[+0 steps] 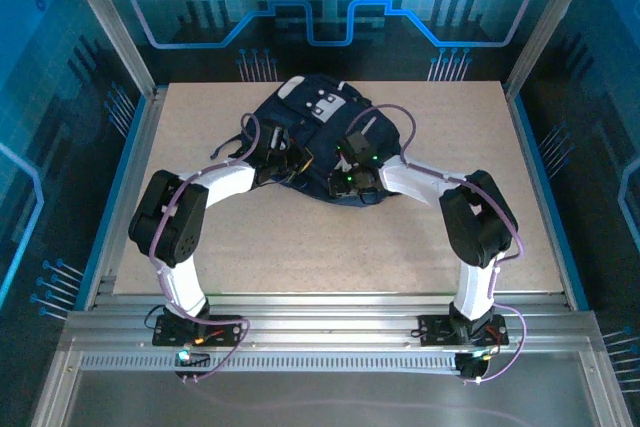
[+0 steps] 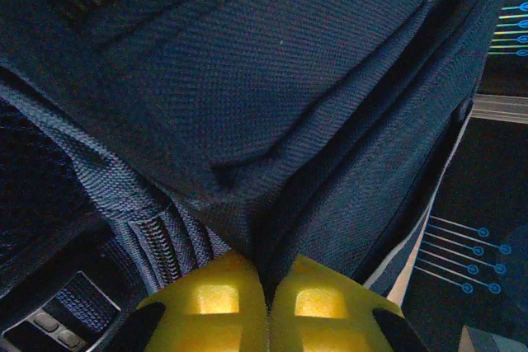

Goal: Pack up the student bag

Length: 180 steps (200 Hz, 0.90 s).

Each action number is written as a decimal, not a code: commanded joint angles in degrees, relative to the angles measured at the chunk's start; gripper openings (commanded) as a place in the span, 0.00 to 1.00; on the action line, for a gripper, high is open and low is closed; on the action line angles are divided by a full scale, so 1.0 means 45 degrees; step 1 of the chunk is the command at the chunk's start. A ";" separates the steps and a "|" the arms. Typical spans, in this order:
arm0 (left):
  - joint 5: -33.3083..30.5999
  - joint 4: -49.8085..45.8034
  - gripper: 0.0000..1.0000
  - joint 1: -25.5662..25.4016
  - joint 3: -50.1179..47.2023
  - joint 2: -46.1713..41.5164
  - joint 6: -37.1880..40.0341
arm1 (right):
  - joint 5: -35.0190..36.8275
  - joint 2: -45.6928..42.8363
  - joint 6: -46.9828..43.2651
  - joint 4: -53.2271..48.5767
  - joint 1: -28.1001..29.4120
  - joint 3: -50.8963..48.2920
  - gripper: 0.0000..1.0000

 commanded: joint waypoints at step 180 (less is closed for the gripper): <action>0.0601 0.0505 0.00 0.0827 -0.0329 -0.0734 0.0314 | -0.0137 -0.0140 -0.0516 0.0393 -0.0159 0.0192 0.00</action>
